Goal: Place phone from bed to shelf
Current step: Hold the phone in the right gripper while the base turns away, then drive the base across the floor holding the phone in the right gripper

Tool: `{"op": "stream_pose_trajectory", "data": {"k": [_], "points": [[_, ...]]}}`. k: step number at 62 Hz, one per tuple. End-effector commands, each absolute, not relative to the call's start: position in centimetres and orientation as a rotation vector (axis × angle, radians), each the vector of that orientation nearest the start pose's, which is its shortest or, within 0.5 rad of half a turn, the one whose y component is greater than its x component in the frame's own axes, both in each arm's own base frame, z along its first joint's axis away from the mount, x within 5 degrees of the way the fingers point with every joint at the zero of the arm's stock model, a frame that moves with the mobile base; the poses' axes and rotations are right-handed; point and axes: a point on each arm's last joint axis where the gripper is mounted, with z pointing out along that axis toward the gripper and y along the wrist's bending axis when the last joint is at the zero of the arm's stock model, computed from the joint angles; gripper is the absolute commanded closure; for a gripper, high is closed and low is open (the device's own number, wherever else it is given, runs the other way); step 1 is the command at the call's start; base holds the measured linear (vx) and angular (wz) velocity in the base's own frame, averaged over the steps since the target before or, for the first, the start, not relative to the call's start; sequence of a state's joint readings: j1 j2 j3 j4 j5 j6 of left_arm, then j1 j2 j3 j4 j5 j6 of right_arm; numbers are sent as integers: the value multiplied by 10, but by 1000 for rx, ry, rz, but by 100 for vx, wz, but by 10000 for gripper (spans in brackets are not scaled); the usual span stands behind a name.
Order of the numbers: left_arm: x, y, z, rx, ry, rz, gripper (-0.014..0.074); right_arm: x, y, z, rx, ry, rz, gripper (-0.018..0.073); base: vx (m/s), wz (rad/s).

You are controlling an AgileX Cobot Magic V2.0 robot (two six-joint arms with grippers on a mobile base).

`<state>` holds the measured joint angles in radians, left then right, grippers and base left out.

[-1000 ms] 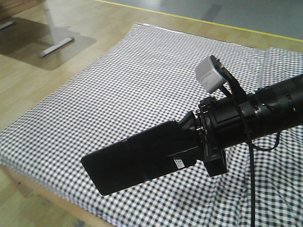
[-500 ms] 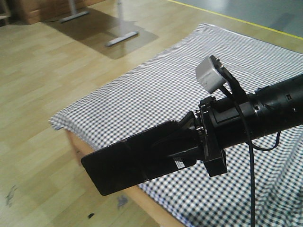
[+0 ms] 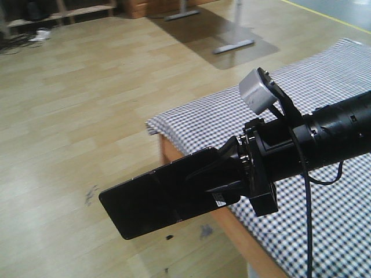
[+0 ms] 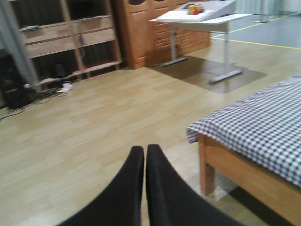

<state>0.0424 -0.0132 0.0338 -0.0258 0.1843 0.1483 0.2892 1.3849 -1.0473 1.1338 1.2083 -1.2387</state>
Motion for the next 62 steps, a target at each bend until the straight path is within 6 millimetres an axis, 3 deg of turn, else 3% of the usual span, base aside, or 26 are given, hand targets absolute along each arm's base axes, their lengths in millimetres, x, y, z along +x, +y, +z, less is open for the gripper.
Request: {"op": "stream_pose_trajectory", "data": {"k": [1, 62], "points": [[55, 2, 200, 58, 1581, 112, 595, 212, 148, 347, -1255, 1824, 1272, 561, -16, 62], [55, 2, 200, 58, 1581, 112, 595, 212, 148, 347, -1255, 1824, 1272, 561, -14, 53]]}}
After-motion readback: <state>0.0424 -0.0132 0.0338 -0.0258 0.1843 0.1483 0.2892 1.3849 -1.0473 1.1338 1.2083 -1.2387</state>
